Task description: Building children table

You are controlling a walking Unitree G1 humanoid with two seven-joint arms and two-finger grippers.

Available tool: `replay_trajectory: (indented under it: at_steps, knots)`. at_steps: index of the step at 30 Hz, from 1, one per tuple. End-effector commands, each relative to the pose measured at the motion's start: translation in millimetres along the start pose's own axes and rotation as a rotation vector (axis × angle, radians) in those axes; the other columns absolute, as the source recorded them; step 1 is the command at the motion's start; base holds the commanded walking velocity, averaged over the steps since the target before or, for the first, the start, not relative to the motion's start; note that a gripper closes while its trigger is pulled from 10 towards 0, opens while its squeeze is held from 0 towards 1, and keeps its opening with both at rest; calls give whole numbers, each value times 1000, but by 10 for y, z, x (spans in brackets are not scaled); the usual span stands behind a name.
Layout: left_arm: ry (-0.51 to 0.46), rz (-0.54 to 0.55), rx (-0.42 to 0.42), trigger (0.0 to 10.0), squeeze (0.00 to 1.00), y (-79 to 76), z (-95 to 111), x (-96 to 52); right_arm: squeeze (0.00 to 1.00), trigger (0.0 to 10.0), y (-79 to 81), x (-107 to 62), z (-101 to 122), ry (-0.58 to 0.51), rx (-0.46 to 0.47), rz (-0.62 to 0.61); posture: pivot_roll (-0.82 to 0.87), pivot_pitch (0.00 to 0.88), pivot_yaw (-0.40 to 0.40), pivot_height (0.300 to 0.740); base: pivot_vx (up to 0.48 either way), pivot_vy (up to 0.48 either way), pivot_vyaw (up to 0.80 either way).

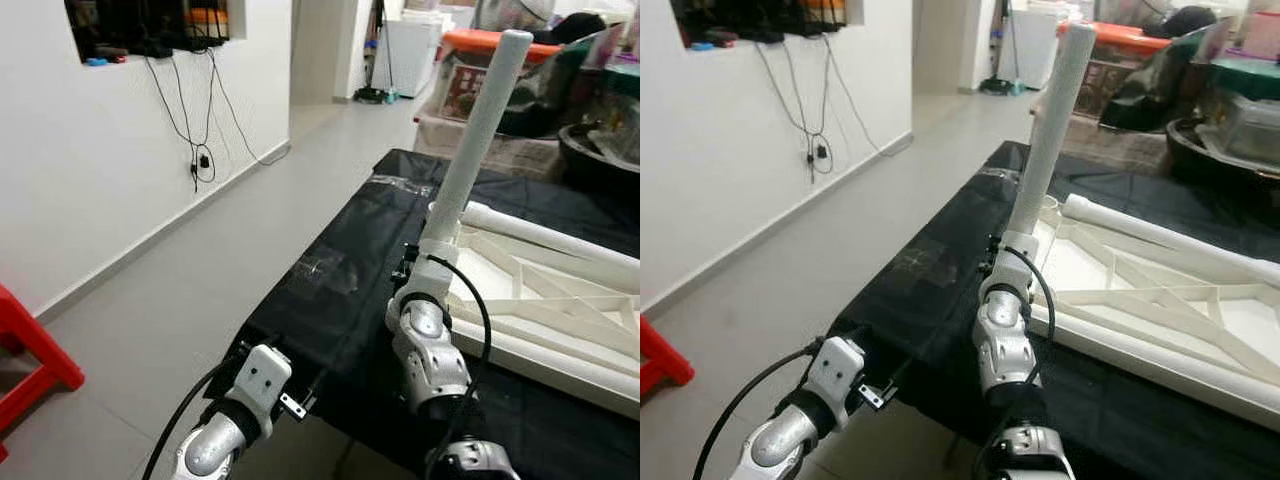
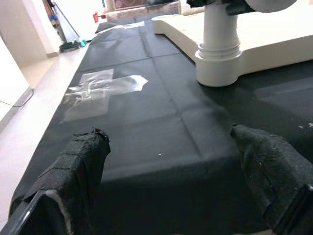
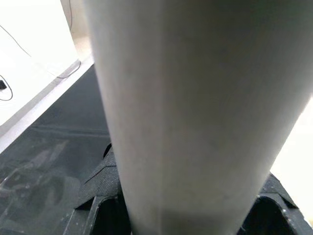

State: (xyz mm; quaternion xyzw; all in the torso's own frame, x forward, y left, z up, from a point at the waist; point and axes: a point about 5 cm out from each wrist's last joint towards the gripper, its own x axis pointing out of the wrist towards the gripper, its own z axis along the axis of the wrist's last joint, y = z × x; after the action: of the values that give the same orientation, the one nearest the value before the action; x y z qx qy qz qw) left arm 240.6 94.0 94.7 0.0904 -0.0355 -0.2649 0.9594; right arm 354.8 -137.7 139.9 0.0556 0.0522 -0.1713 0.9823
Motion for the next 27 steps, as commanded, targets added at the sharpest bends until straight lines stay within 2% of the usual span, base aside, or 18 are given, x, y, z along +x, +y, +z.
replay_trajectory:
  at_steps: [1, 5, 6, 7, 8, 10, 13, 14, 16, 19, 20, 21, 22, 23, 26, 27]
  knots:
    - [10, -9, 4, 10000, 0, -8, -19, -9, 1000, 10000, 63, -17, -133, 32, 45, 66, 189, 0, -66, 740, 0, 0, 0]
    - [10, -11, 3, 10000, 0, -10, -19, -9, 1000, 10000, 134, -20, -97, -16, 58, 152, 189, 0, -68, 740, 0, 0, 0]
    - [10, -11, 3, 10000, 0, -10, -19, -9, 949, 10000, 135, 2, -38, -65, 53, 189, 187, 0, -68, 740, 0, 0, 0]
    - [10, -11, 3, 10000, 0, -10, -19, -9, 949, 10000, 135, 2, -38, -65, 53, 189, 187, 0, -68, 740, 0, 0, 0]
    - [10, -11, 2, 10000, 0, -10, -18, -7, 0, 10000, 148, 33, 19, -92, 79, 257, 188, 0, -68, 740, 0, 0, 0]
    - [10, -11, 2, 10000, 0, -10, -18, -6, 0, 10000, 158, 38, 64, -105, 99, 289, 190, 0, -70, 740, 0, 0, 0]
    - [9, -12, 1, 10000, 0, -10, -21, -2, 0, 10000, 241, 31, 223, -132, 57, 664, 186, 0, -67, 740, 0, 0, 0]
    - [9, -12, 1, 10000, 0, -10, -21, -2, 0, 10000, 241, 31, 223, -132, 57, 664, 186, 0, -67, 740, 0, 0, 0]
    - [9, -14, 1, 10000, 0, -10, -23, 3, 0, 10000, 290, -61, 249, -116, -8, 935, 184, 0, -63, 740, 0, 0, 0]
    - [10, -16, 2, 10000, 0, -7, -26, 12, 0, 10000, 328, -191, 198, -54, -98, 1196, 182, 0, -64, 740, 0, 0, 0]
    - [10, -16, 2, 10000, 0, -7, -26, 12, 0, 10000, 328, -191, 198, -54, -98, 1196, 182, 0, -64, 740, 0, 0, 0]
    - [10, -17, 2, 10000, 0, -4, -27, 17, 0, 10000, 346, -240, 154, -12, -149, 1301, 184, 0, -65, 740, 0, 0, 0]
    - [10, -17, 2, 10000, 0, -4, -27, 17, 0, 10000, 346, -240, 154, -12, -149, 1301, 184, 0, -65, 740, 0, 0, 0]
    - [10, -17, 3, 10000, 0, -1, -29, 21, 0, 10000, 357, -286, 107, 23, -206, 1395, 185, 0, -66, 740, 0, 0, 0]
    - [10, -17, 4, 10000, 0, 1, -30, 25, 0, 10000, 361, -311, 60, 50, -254, 1463, 191, 0, -72, 740, 0, 0, 0]
    - [10, -17, 5, 10000, 0, 4, -33, 28, 0, 10000, 375, -321, 4, 81, -303, 1510, 192, 0, -73, 740, 0, 0, 0]
